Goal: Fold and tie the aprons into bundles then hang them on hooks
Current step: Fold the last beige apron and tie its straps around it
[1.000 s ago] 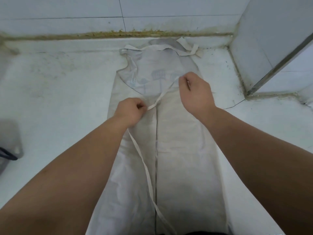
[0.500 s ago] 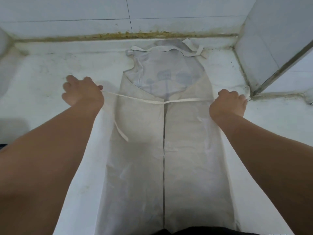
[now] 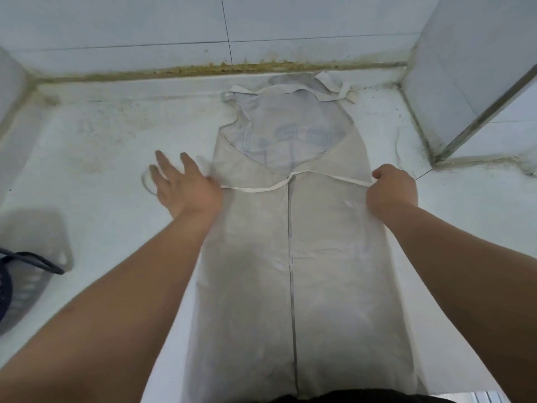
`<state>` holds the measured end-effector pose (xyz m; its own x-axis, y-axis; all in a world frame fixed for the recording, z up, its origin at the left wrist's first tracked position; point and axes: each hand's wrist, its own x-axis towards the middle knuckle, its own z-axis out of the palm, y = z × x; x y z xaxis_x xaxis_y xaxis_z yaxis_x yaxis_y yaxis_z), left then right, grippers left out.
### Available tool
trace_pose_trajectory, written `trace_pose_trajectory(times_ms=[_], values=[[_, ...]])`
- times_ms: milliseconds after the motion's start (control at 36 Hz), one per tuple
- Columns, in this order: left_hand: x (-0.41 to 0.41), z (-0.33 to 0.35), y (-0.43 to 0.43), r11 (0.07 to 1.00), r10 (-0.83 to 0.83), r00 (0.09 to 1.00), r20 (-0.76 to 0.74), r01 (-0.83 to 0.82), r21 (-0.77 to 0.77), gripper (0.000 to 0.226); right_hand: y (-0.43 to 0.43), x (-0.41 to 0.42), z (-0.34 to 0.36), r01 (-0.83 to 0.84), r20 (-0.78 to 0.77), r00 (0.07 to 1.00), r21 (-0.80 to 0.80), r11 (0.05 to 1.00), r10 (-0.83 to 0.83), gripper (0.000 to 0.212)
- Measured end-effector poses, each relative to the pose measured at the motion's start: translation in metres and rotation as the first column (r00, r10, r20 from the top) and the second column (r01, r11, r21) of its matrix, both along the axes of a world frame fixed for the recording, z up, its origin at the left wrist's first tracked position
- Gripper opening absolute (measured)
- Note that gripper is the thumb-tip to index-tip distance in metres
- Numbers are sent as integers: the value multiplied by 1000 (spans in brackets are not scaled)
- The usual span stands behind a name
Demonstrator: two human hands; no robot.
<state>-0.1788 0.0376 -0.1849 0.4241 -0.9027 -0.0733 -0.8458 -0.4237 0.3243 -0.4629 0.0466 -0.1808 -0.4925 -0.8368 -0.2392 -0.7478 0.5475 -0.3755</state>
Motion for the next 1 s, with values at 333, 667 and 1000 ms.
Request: trace_pose_trajectory(times_ms=[333,667,1000], values=[[-24,-28,28,688,-664,747,11,606,398,62,33,36,-11,-465,-73,884,-36,885,462,55],[0,-27,44,745,-650,758,50,623,240,67,80,47,-25,-541,-28,838,97,836,545,55],[-10,-15,154,802,-572,820,29,552,227,53,150,52,-26,-545,-243,792,128,828,559,58]])
